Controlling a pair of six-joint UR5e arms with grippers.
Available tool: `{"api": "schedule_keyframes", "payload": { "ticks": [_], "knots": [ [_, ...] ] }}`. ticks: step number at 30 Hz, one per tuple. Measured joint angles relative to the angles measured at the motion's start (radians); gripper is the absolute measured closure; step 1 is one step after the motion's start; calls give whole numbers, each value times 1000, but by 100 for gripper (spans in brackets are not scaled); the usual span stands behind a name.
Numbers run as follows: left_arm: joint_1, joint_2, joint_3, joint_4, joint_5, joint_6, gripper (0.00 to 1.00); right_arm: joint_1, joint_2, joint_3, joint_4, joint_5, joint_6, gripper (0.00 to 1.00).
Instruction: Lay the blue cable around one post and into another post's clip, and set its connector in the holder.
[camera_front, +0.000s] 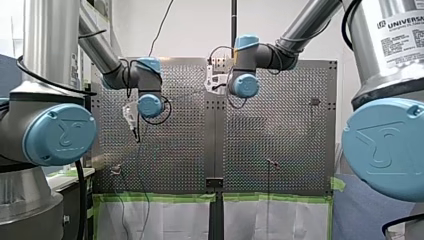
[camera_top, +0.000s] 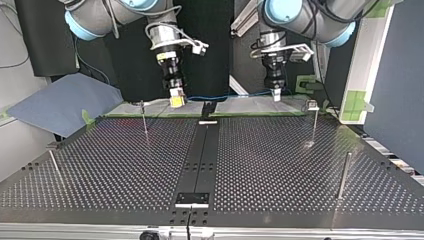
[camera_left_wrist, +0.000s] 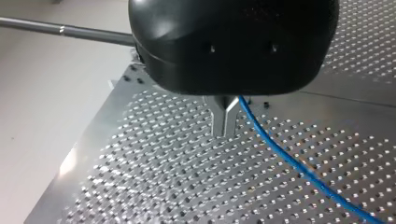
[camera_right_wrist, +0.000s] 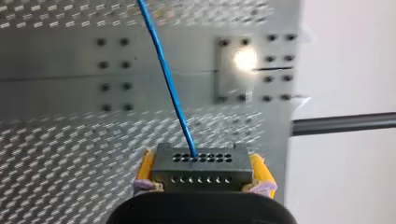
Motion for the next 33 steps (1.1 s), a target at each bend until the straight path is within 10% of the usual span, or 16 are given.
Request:
{"api": "schedule_keyframes", "payload": {
  "ticks": [22, 33],
  "knots": [
    [194, 182, 42, -169, 190, -193, 100, 27, 81, -195, 162, -69, -53, 100],
    [289, 257, 127, -238, 202, -241, 100, 55, 107, -284, 184, -81, -55, 100]
  ]
}}
